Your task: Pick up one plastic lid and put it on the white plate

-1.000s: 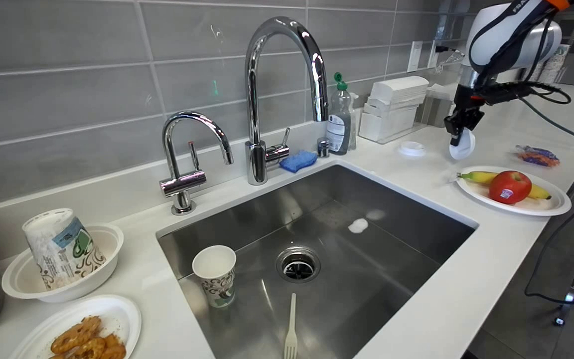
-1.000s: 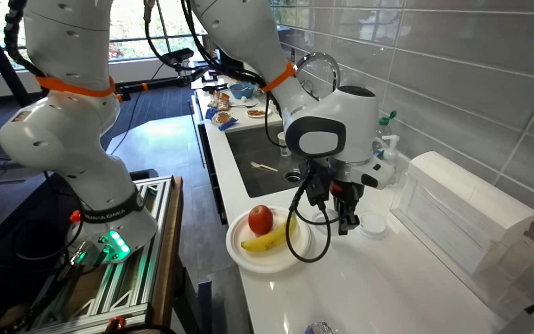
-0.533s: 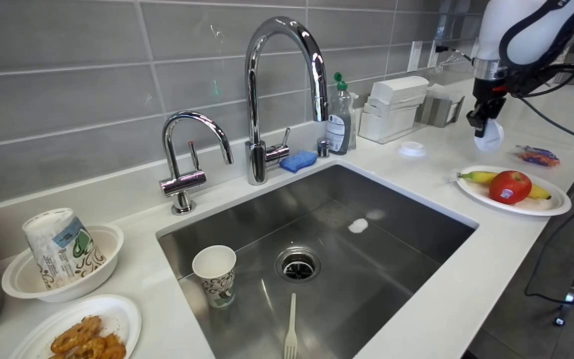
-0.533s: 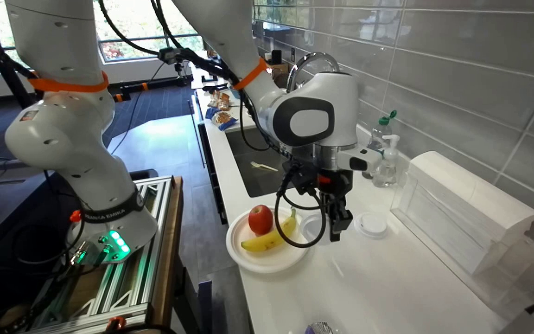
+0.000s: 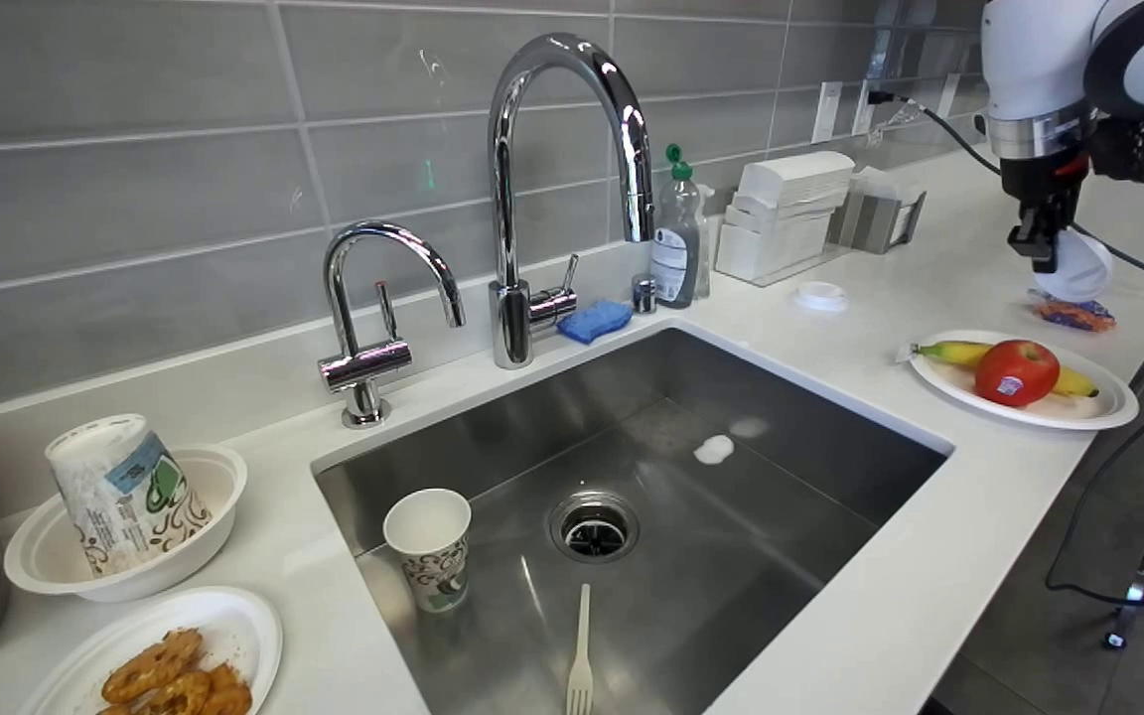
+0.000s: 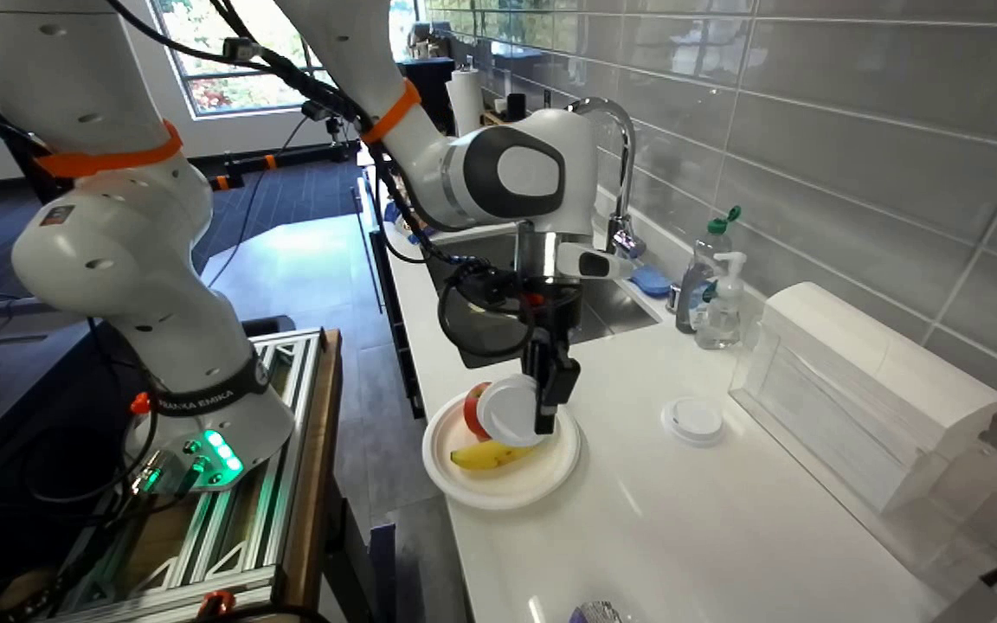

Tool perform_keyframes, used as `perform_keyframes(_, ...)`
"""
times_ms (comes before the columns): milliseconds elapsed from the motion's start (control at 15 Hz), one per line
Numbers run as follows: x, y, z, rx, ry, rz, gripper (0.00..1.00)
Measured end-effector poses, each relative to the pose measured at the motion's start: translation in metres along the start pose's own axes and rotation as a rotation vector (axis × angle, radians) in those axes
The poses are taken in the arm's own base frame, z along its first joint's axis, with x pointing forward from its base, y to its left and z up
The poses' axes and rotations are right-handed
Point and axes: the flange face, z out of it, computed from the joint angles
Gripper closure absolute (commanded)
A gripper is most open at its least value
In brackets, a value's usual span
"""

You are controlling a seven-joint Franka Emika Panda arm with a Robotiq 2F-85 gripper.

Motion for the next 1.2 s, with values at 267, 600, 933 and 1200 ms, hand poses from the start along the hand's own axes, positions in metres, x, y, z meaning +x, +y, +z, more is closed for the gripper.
perform_keyframes(267, -0.008, -0.007, -0.007, 0.000, 0.006, -0.011, 0.97)
perform_keyframes(600, -0.007, -0.019, -0.008, 0.002, 0.004, -0.034, 0.97)
perform_keyframes(933, -0.013, -0.060, -0.017, -0.043, -0.022, -0.002, 0.97)
perform_keyframes(1200, -0.022, -0.090, -0.024, -0.098, -0.050, 0.072, 0.97)
